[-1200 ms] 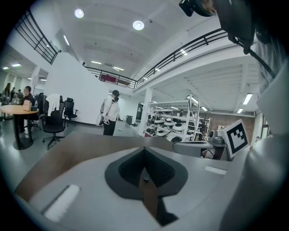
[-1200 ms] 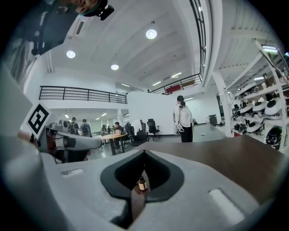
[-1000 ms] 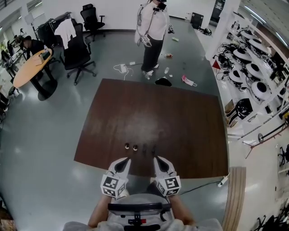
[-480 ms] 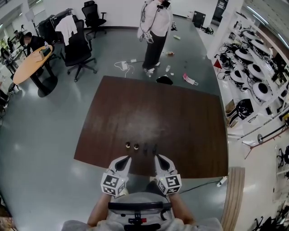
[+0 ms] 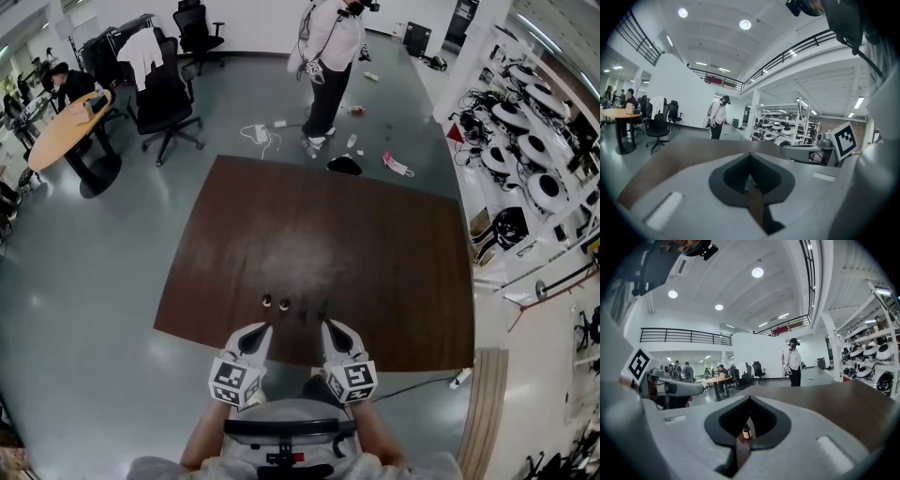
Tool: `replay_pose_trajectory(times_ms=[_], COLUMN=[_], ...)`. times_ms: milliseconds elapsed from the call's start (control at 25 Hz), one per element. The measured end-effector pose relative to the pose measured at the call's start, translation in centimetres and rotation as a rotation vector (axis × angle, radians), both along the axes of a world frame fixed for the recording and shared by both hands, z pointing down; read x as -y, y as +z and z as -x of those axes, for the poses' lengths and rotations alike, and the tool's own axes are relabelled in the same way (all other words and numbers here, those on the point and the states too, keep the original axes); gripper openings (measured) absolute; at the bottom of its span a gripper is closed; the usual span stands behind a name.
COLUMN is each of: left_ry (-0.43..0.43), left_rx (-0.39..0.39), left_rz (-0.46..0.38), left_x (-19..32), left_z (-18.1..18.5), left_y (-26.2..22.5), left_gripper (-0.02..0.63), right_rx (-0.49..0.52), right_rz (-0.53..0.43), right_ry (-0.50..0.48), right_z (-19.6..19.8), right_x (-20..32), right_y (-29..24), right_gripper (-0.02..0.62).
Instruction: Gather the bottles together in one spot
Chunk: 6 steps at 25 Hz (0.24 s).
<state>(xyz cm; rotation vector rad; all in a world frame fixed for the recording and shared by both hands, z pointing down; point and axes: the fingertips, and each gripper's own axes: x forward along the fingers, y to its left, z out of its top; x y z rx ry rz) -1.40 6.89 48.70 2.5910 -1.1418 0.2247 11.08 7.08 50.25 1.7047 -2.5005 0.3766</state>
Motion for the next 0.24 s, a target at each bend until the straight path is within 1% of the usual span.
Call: replay_pose_trajectory(times_ms=[240], left_ry=[-0.004], left_rx=[0.007], left_rz=[0.008], left_x=[-0.06], left_z=[0.11], left_y=[0.22], left_gripper=[0.002], right_rx=[0.006], right_rz=[0.010], right_ry=[0.001], right_z=[0.02], right_x=[-0.23], right_y=[0.23], right_gripper=[0.002])
